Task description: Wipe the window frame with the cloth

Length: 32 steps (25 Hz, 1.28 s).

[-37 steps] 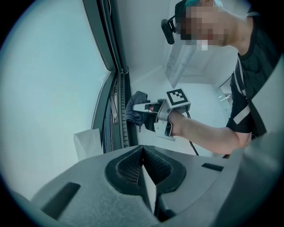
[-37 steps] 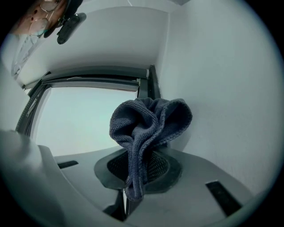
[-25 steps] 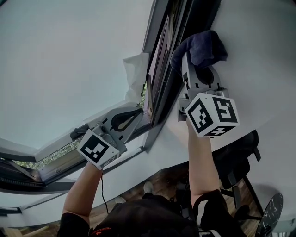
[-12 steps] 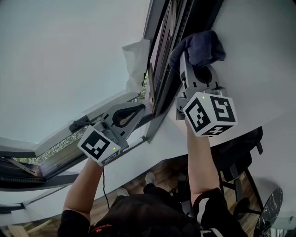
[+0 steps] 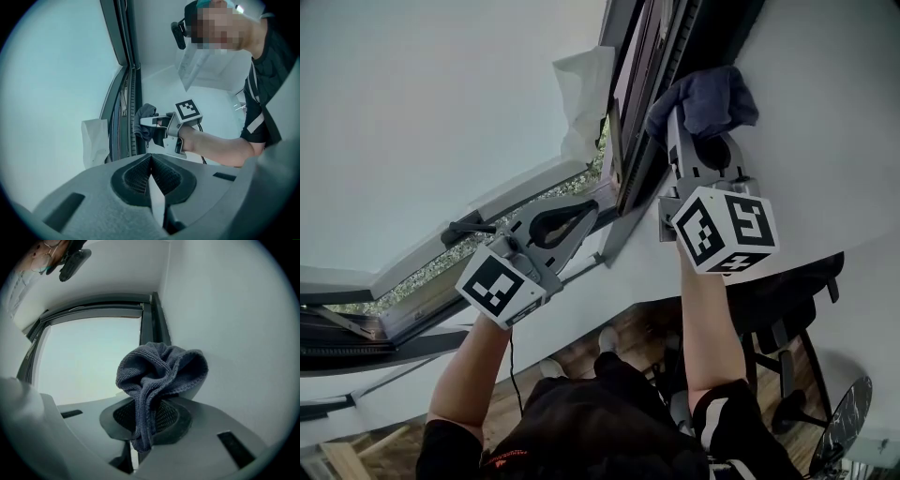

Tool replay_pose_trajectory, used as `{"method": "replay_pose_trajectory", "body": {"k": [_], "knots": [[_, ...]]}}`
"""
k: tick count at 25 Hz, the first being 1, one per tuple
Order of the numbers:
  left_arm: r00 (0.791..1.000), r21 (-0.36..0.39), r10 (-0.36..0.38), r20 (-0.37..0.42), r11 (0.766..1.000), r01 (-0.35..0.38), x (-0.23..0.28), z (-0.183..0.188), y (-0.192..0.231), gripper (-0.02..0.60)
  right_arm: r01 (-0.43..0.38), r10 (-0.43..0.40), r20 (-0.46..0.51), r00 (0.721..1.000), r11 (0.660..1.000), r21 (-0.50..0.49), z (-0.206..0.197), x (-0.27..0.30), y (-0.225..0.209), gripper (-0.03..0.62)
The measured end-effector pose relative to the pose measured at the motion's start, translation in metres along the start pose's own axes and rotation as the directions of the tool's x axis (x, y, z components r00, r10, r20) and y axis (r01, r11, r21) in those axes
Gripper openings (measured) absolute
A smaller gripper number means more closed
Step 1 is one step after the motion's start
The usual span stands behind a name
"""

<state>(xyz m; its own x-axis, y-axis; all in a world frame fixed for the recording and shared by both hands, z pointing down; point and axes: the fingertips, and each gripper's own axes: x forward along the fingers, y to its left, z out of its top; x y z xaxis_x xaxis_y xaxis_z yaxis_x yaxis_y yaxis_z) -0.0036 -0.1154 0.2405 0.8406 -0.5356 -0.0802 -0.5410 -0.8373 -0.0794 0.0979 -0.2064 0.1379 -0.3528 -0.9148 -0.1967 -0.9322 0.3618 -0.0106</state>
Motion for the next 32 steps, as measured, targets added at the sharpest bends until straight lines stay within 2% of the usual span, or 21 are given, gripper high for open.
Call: {"method": "replay_pose_trajectory", "body": {"k": [5, 8, 14, 32], "knots": [[1.0, -0.018, 0.009, -0.021, 1.0, -0.009, -0.005, -0.015, -0.001, 0.018, 0.006, -0.005, -0.036, 0.999, 1.0, 0.022, -0.029, -0.005, -0.003, 0.049], [0.998, -0.066, 0.02, -0.054, 0.998, -0.023, -0.008, -0.026, -0.003, 0.018, 0.011, -0.01, -0.05, 0.999, 1.0, 0.028, -0.045, -0.007, -0.004, 0.049], [0.995, -0.108, 0.027, -0.096, 0.994, -0.037, -0.012, -0.05, -0.006, 0.018, 0.02, -0.015, -0.094, 0.995, 0.999, 0.05, -0.082, -0.012, -0.008, 0.049], [0.989, -0.171, 0.004, -0.145, 0.985, -0.029, -0.002, -0.1, -0.015, 0.018, 0.053, -0.033, -0.23, 0.973, 0.996, 0.077, -0.184, -0.03, -0.014, 0.049]]}}
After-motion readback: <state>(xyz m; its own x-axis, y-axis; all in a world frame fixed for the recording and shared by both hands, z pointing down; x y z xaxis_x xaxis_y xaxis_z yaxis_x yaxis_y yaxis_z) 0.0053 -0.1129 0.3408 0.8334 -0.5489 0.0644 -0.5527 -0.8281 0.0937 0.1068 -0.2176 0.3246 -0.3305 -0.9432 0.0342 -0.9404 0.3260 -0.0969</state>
